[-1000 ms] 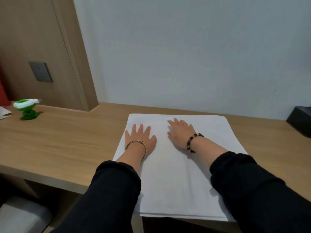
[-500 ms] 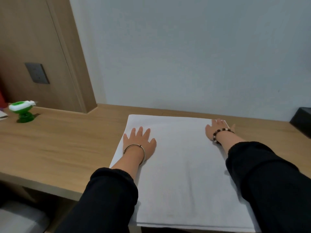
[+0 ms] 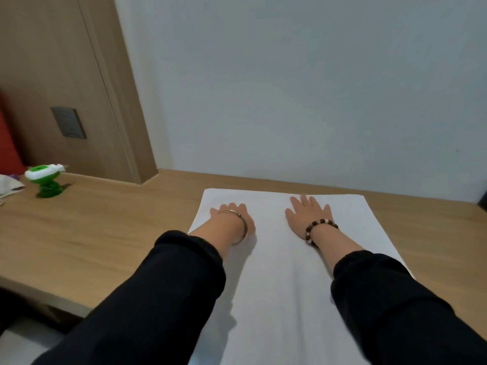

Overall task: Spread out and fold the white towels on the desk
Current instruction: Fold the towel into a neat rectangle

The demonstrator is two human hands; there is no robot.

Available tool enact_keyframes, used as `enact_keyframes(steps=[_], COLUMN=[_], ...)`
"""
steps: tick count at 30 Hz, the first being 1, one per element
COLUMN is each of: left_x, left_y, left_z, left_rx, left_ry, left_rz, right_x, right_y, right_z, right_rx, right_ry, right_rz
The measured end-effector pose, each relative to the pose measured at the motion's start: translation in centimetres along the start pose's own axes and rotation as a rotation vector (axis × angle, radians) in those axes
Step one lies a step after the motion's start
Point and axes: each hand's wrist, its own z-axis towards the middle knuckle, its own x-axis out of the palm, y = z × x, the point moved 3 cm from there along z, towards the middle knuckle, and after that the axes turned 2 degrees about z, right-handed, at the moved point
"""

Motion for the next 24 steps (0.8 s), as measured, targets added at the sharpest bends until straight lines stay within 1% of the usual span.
enact_keyframes(steps=[3,4,6,9,12,16,20,22,24], left_x=[-0.3,0.1,0.7,1.3,1.7,2.3,2.7,2.6,2.1], left_y=[-3.0,-3.6,-4.4,-4.4,-1.7,4.6,7.9,8.1,7.8], left_z=[2.1,3.0,4.6,6.1,7.3,8.3,8.5,8.5,8.3], left_rx=[0.196,0.233,0.267,0.287,0.212,0.074,-0.012,-0.033,-0.045], left_ry=[-0.067,-0.083,-0.082,-0.063,-0.076,-0.101,-0.089,-0.098,-0.158], left_rz=[0.0,-0.021,-0.067,-0.076,-0.083,-0.081,-0.153,-0.11,0.009], right_x=[0.2,0.3,0.5,0.5,0.6,0.8,0.9,0.9,0.9], right_y=[-0.3,-0.4,-0.4,-0.6,-0.7,-0.9,-0.9,-0.9,-0.8], right_z=[0.3,0.4,0.6,0.8,0.8,1.0,1.1,1.1,1.1], right_rx=[0.005,0.006,0.006,0.005,-0.001,-0.006,0.0,0.002,0.004], right_ry=[-0.015,-0.02,-0.026,-0.033,-0.035,-0.031,-0.023,-0.021,-0.011], right_rz=[0.022,0.026,0.022,0.019,0.018,0.011,0.014,0.01,0.003])
